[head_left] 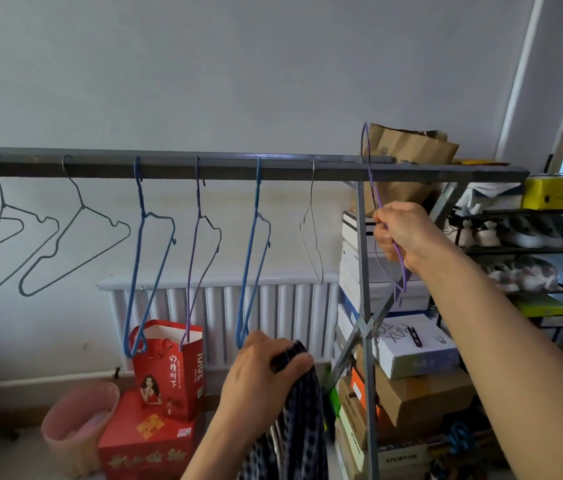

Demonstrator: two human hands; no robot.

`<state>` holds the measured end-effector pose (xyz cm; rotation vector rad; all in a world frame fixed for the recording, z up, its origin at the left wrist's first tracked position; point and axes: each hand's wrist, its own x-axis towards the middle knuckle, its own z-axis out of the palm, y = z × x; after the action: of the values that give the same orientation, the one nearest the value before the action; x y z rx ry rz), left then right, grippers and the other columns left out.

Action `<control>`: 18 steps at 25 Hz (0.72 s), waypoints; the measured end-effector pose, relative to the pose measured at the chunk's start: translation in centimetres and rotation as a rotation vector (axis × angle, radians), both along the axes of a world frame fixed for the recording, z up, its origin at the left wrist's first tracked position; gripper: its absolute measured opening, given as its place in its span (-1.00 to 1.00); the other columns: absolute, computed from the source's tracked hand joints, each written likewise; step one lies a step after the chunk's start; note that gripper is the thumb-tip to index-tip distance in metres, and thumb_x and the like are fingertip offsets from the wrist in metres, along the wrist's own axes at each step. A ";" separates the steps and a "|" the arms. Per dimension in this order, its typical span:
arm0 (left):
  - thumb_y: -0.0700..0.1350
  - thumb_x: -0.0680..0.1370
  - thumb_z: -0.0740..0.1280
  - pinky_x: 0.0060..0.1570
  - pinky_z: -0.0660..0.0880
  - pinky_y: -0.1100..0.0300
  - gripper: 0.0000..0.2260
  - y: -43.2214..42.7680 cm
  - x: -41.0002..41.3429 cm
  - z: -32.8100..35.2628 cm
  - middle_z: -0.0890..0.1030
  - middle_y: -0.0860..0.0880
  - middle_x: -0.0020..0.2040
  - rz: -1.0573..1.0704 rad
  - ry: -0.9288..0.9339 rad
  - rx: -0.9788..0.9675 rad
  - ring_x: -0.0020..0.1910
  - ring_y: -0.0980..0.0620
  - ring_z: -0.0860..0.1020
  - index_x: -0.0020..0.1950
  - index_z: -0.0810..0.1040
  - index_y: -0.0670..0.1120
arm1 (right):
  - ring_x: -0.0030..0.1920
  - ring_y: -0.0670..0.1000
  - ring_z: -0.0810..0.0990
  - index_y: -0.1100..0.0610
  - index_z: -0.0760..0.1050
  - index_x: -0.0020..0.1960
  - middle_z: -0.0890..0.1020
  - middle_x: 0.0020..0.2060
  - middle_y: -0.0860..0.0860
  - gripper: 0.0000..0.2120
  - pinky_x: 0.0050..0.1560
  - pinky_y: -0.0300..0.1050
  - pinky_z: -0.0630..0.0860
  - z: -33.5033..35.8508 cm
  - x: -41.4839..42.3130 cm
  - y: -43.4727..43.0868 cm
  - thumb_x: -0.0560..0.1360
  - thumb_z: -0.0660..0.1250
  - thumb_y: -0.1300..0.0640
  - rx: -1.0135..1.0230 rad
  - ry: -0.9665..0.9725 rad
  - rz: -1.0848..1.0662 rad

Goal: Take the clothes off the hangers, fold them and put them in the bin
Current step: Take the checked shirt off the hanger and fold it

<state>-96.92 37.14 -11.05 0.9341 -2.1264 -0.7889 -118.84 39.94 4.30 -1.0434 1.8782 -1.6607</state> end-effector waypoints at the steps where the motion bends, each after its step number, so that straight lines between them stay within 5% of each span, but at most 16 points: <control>1: 0.13 0.51 0.36 -0.11 0.37 0.24 -0.74 0.0 0.3 -0.1 0.42 0.06 -0.09 0.014 0.019 -0.009 -0.09 0.17 0.46 -0.35 0.46 0.13 | -0.62 -0.10 0.21 0.17 0.41 -0.13 0.28 -0.51 0.01 -0.79 -0.65 -0.27 0.16 -0.5 -0.7 -0.6 0.63 0.07 0.25 0.042 0.003 -0.004; 3: 0.13 0.49 0.39 -0.06 0.39 0.23 -0.77 0.2 0.8 0.0 0.48 0.09 -0.12 0.008 0.070 0.016 -0.06 0.18 0.47 -0.33 0.53 0.11 | -0.61 -0.09 0.20 0.18 0.43 -0.09 0.28 -0.51 0.02 -0.81 -0.64 -0.27 0.14 -2.2 -1.6 -1.1 0.62 0.07 0.26 0.108 0.016 -0.007; 7: 0.02 0.55 0.37 -0.41 0.29 0.28 -0.67 1.1 1.1 0.6 0.41 0.10 -0.46 -0.050 0.158 0.154 -0.46 0.17 0.38 -0.33 0.48 -0.14 | -0.49 -0.03 0.31 0.22 0.51 0.07 0.42 -0.43 0.04 -0.76 -0.49 -0.20 0.22 -5.0 -2.4 -0.6 0.62 0.07 0.22 0.188 0.112 -0.050; 10: -0.09 0.60 0.30 -0.39 0.20 0.26 -0.66 1.6 1.2 1.1 0.31 0.11 -0.45 -0.075 0.179 0.158 -0.44 0.14 0.29 -0.37 0.37 -0.06 | -0.15 0.12 0.52 0.20 0.50 0.16 0.58 -0.06 0.15 -0.75 -0.19 -0.09 0.42 -5.9 -2.2 1.5 0.63 0.12 0.11 0.329 0.616 -0.283; 12: -0.10 0.62 0.28 -0.33 0.26 0.22 -0.68 1.9 1.5 1.5 0.37 0.07 -0.41 -0.099 0.218 0.212 -0.38 0.11 0.35 -0.35 0.42 -0.06 | 0.08 0.16 0.50 0.16 0.44 0.22 0.49 0.12 0.14 -0.74 -0.03 0.04 0.46 -7.1 0.3 3.9 0.62 0.16 0.04 0.175 0.879 -0.370; 14: -0.08 0.64 0.25 -0.26 0.34 0.16 -0.69 2.4 1.9 2.2 0.45 0.02 -0.35 -0.134 0.264 0.269 -0.33 0.07 0.44 -0.30 0.49 -0.10 | 0.05 -0.01 0.52 0.05 0.43 0.21 0.50 0.08 -0.03 -0.73 -0.02 -0.06 0.51 -8.6 4.2 6.2 0.58 0.22 -0.06 -0.012 0.760 -0.069; 16: -0.02 0.66 0.19 -0.15 0.48 0.06 -0.69 3.3 2.4 3.0 0.61 -0.07 -0.22 -0.197 0.297 0.332 -0.22 -0.05 0.58 -0.14 0.60 -0.15 | 0.00 -0.17 0.54 -0.05 0.43 0.20 0.54 0.03 -0.15 -0.65 -0.06 -0.22 0.51 -10.0 8.2 7.6 0.48 0.32 -0.17 0.081 0.448 0.345; 18: 0.11 0.66 0.10 0.03 0.58 0.07 -0.59 3.9 2.9 3.4 0.69 -0.09 -0.03 -0.235 0.282 0.357 -0.03 -0.04 0.67 0.07 0.64 -0.10 | -0.01 -0.22 0.59 -0.10 0.44 0.20 0.59 0.02 -0.20 -0.59 -0.05 -0.24 0.52 -11.5 10.3 7.8 0.41 0.43 -0.17 0.117 0.292 0.500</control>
<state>-93.99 41.02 -7.60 0.7002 -1.8997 -1.3687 -108.54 47.76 -7.23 -1.6132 1.6645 -1.1479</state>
